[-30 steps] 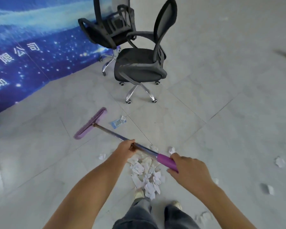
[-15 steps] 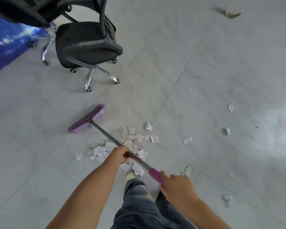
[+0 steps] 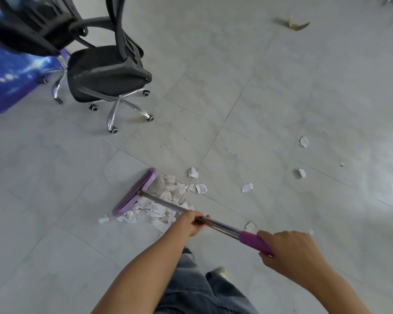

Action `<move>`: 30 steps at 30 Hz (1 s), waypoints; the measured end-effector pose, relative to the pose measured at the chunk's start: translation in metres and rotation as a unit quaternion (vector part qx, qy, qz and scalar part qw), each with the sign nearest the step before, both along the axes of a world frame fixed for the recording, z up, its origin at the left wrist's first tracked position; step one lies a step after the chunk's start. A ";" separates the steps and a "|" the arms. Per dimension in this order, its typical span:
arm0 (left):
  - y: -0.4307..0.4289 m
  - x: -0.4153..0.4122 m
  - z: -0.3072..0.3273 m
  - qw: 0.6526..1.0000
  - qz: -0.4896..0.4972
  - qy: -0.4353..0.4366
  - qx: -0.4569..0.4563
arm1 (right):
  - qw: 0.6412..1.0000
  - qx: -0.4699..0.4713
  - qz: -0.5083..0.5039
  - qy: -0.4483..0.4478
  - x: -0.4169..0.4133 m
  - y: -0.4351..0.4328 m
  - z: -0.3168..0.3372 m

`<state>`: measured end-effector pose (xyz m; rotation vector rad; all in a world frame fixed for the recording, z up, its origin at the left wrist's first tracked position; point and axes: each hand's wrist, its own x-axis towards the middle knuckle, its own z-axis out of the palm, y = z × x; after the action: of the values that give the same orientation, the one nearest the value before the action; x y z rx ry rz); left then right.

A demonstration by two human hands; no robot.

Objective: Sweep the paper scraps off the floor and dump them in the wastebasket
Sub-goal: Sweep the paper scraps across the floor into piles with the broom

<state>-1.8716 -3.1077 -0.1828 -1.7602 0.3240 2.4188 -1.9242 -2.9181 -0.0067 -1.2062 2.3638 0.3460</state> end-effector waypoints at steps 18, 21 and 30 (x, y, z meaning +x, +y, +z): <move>-0.068 0.115 0.007 0.990 0.077 -0.069 -0.099 | 0.982 -0.104 0.139 -0.077 0.073 -0.068 -0.029; -0.077 0.141 -0.012 0.988 0.087 -0.094 -0.085 | 0.975 -0.071 0.187 -0.097 0.090 -0.089 -0.046; -0.057 0.140 -0.029 0.993 0.036 -0.113 -0.030 | 0.980 -0.003 0.164 -0.112 0.078 -0.070 -0.048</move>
<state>-1.7312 -3.1652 -0.2120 -2.0811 0.3139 2.2471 -1.8458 -2.9880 -0.0542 -1.5550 1.9770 0.2907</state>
